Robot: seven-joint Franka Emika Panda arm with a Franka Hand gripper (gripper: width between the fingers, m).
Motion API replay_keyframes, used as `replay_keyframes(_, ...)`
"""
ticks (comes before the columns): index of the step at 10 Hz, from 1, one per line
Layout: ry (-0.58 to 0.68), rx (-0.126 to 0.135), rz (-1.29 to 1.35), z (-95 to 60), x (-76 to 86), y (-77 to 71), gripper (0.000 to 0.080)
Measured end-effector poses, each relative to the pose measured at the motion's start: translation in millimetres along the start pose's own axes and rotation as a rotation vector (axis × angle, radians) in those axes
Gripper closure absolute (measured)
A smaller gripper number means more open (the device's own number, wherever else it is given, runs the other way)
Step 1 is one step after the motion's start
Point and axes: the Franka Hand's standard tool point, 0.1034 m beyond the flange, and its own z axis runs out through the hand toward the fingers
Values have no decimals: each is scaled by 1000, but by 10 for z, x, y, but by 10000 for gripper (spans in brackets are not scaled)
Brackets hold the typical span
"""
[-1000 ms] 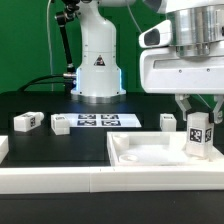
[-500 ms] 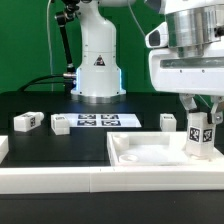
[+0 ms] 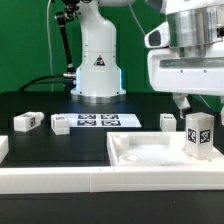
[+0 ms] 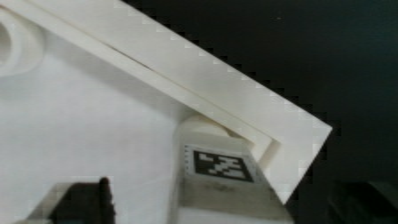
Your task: Assemble square table
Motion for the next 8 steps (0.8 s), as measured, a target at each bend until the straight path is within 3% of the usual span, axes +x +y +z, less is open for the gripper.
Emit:
replay_keyframes(2,1,2,-125,3,-2,-6,154)
replay_keyframes(5,1,1,-318,4,-2,-6,150)
replay_keyframes(6,11,-26,-453,6,-8,8,150)
replay_keyframes(8,18,-41,-622,27,-6,17,150)
